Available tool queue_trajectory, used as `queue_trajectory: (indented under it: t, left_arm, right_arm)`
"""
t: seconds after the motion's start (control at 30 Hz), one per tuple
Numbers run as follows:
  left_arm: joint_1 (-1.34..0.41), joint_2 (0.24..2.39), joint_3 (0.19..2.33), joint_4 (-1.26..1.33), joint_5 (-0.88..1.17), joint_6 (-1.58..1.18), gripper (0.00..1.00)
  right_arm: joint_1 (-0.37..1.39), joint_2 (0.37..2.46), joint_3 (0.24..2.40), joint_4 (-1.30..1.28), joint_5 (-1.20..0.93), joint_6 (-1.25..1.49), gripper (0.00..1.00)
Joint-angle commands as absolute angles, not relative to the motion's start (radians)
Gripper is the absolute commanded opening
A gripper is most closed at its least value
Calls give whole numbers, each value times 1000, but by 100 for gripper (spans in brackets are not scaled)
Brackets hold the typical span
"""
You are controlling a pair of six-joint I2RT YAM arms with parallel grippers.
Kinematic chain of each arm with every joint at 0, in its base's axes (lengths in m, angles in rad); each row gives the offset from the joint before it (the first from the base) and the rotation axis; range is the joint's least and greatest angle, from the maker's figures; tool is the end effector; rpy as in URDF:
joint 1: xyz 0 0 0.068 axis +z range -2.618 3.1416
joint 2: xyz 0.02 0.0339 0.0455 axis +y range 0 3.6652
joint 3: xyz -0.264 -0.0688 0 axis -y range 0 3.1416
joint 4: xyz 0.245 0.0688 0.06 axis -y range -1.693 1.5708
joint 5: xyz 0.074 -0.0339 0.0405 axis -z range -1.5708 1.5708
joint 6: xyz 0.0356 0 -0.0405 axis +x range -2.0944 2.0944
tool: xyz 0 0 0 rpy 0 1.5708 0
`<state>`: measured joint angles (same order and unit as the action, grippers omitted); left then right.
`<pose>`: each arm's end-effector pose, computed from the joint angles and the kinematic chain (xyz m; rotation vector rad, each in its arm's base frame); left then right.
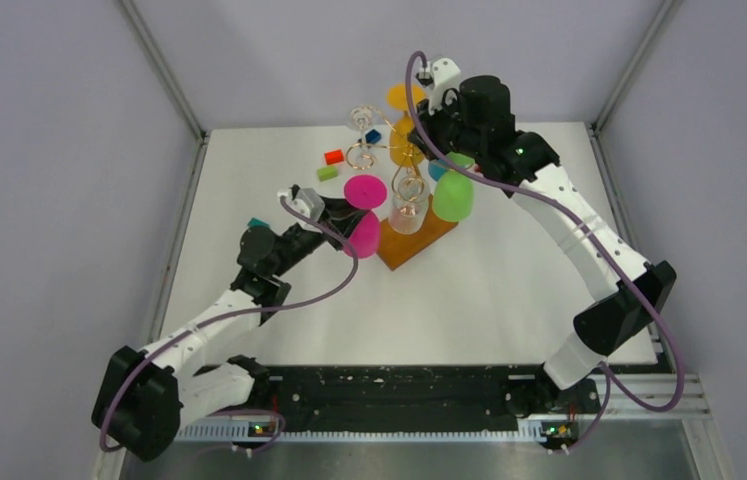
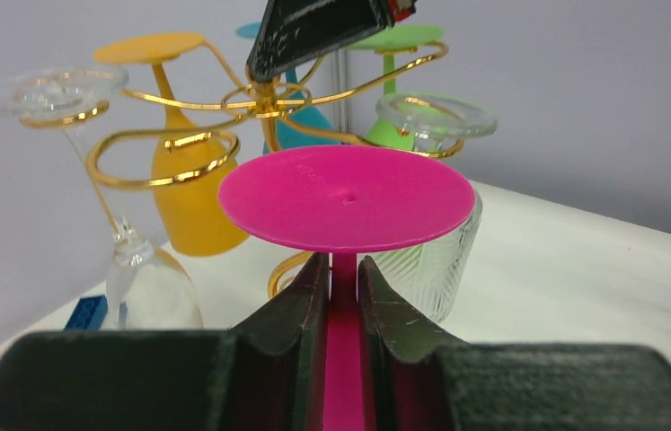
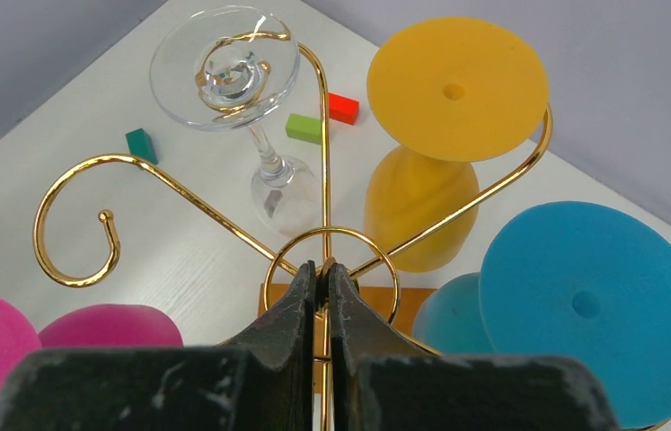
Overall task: Place the wine glass upside down on the wine glass rack
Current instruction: Turn the wine glass upside down at the wine rack.
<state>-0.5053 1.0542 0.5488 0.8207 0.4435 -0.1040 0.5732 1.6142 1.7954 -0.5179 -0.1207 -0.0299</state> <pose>0.1973 -0.1266 0.3098 0.6394 1.1651 -0.7976 0.3042 0.2015 0.4443 -0.6531 1.8208 0.4804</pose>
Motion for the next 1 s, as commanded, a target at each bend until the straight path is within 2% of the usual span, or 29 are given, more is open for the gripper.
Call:
queue_trajectory:
  t: [0.0,0.97]
  left_arm:
    - [-510,1069,618,965,499,-77,0]
    - [-500,1360,762,1126,372,-73,0]
  right_arm:
    - [568,1614,1817,-523,-104,-56,0]
    - [568,1597,1796,-524,-113,-64,0]
